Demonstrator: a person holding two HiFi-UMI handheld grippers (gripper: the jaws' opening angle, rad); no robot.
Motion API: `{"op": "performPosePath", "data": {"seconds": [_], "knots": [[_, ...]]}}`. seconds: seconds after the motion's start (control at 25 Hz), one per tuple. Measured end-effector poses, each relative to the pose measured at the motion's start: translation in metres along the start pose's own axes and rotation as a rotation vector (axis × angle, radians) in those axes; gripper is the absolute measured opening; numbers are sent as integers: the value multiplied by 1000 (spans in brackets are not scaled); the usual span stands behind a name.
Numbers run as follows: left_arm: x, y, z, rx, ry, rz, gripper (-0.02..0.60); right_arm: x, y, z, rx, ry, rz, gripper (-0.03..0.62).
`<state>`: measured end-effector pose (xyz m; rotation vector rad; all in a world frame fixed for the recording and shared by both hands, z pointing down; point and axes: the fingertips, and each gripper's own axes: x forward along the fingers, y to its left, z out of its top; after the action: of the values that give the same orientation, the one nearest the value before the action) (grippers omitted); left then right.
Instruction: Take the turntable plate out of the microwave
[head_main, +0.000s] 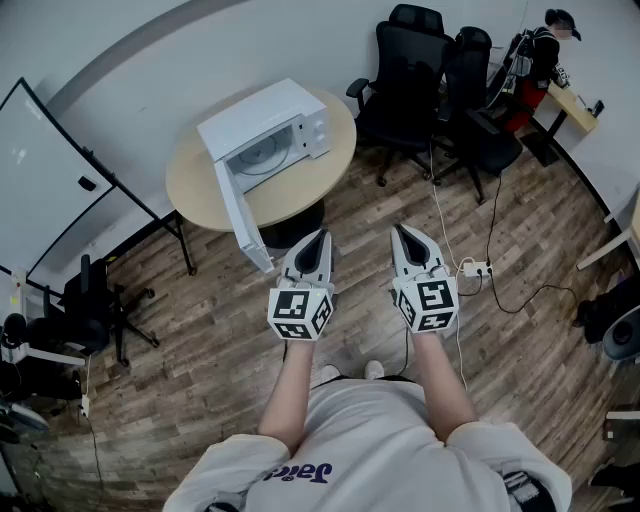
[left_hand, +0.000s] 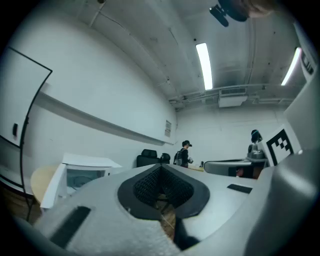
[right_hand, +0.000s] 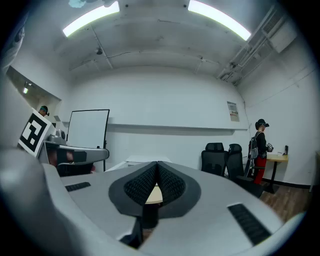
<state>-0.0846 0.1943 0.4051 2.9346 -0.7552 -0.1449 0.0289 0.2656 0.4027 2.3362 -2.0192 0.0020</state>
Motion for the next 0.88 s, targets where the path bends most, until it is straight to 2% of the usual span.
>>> {"op": "performPosePath", "data": {"seconds": [0.16, 0.4, 0.64, 0.88], "knots": [[11, -32, -2, 6, -14, -58, 15, -15, -20, -4, 7, -4, -19, 17], [34, -64, -12, -7, -9, -59, 15, -37, -55, -5, 15, -22, -51, 17], [64, -107, -22, 58, 6, -68, 15, -53, -91, -10, 42, -32, -34, 18], [83, -109, -42, 64, 42, -62, 15, -41, -106, -24, 62, -6, -35, 18]]}}
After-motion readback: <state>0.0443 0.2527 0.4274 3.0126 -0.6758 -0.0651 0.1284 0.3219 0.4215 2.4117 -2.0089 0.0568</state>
